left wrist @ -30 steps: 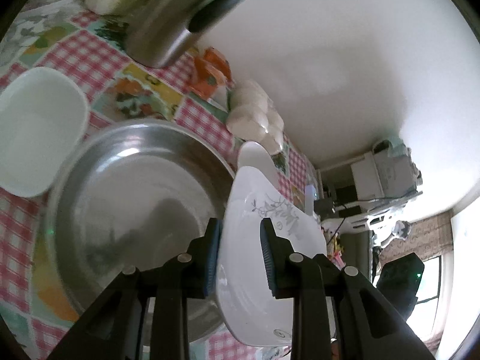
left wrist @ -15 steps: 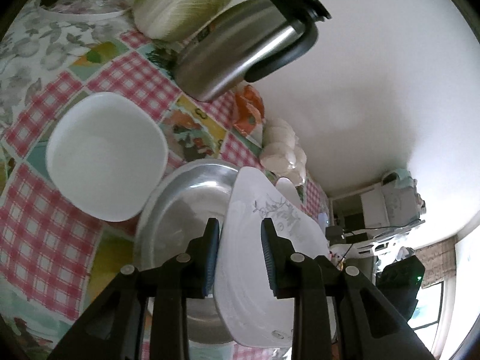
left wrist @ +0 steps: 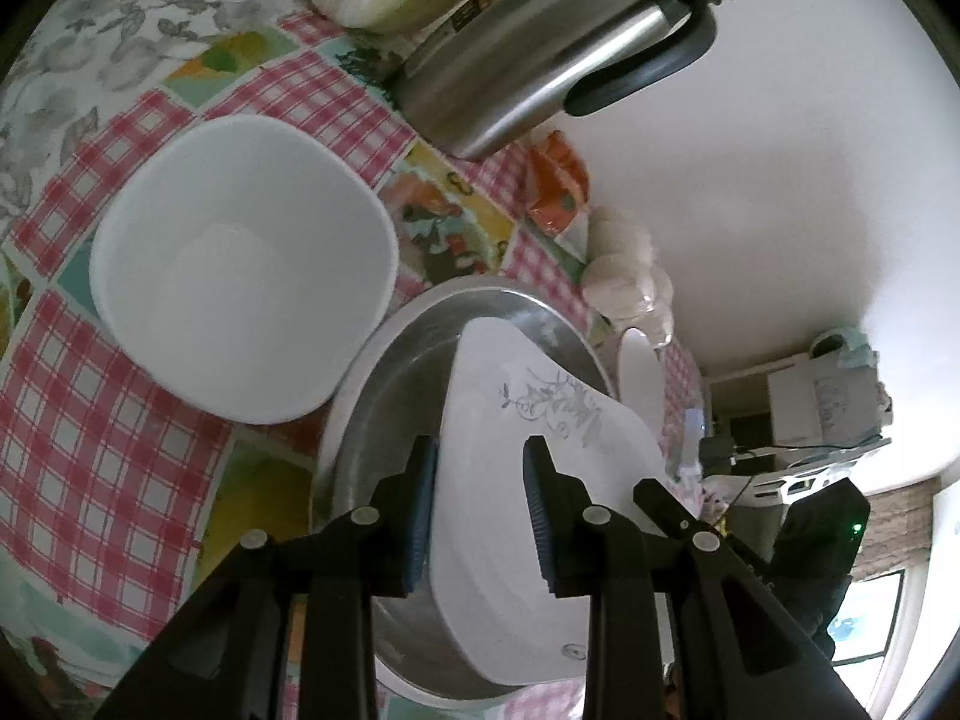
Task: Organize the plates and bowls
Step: 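Lower the square white plate into the steel basin with both grippers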
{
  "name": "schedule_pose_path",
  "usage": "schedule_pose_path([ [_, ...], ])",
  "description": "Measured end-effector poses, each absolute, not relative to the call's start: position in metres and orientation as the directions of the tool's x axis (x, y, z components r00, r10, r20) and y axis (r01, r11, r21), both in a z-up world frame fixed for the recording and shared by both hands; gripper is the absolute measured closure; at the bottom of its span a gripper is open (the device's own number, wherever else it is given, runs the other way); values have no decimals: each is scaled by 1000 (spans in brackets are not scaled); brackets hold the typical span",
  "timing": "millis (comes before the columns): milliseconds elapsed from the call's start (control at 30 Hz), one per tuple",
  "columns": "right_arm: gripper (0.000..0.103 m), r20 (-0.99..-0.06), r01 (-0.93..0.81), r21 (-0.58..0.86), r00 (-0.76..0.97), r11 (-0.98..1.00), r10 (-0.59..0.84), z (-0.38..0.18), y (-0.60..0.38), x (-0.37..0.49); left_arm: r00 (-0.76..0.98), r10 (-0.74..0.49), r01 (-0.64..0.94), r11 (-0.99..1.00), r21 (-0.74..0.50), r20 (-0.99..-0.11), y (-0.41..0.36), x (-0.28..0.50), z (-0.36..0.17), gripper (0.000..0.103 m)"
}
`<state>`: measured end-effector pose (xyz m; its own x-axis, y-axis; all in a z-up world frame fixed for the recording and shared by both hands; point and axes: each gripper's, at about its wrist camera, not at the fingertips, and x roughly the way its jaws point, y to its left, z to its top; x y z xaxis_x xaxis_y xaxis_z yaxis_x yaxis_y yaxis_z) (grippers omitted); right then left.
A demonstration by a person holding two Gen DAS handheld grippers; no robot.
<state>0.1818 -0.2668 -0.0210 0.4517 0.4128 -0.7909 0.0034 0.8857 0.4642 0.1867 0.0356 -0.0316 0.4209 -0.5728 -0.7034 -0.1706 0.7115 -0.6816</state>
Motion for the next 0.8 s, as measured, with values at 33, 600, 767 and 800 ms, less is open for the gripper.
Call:
schedule_pose_path([
  [33,84,-795,3,461,447,887,411,-24,-266,183,420,-569,-172,715,-678,-707,36,187,-32,74],
  [600,84,-841,15,395,409,919,355,-49,-261,194,379,-497,-164,794,-585,-781,21,189,-40,74],
  [767,83,-862,17,357,390,934,323,-58,-257,195,364,-466,-170,818,-550,-806,18,190,-43,74],
  [800,83,-863,11,353,392,936,320,-58,-256,195,365,-456,-167,826,-538,-812,17,190,-43,73],
])
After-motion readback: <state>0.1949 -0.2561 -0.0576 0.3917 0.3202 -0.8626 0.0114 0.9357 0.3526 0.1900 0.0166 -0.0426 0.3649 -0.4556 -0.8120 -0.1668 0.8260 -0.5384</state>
